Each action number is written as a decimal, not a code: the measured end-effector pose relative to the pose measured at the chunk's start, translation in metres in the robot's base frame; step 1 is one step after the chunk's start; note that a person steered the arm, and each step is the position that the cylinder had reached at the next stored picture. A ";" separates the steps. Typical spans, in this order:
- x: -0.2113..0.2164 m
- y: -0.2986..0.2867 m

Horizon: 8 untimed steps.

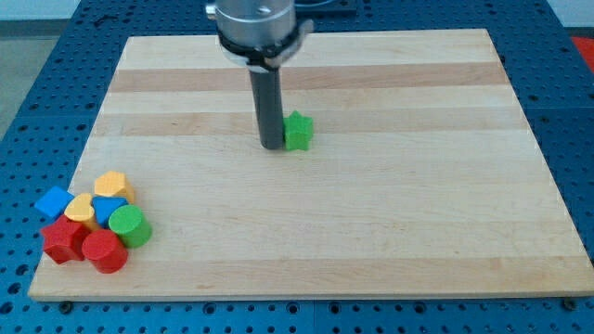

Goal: Move the green star to the bottom center

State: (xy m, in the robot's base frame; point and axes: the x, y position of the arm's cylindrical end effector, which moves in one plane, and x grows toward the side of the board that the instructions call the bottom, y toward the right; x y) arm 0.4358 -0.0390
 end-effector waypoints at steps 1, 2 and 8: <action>0.024 0.030; 0.032 -0.001; -0.019 -0.019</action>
State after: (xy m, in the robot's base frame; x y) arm 0.4167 -0.0578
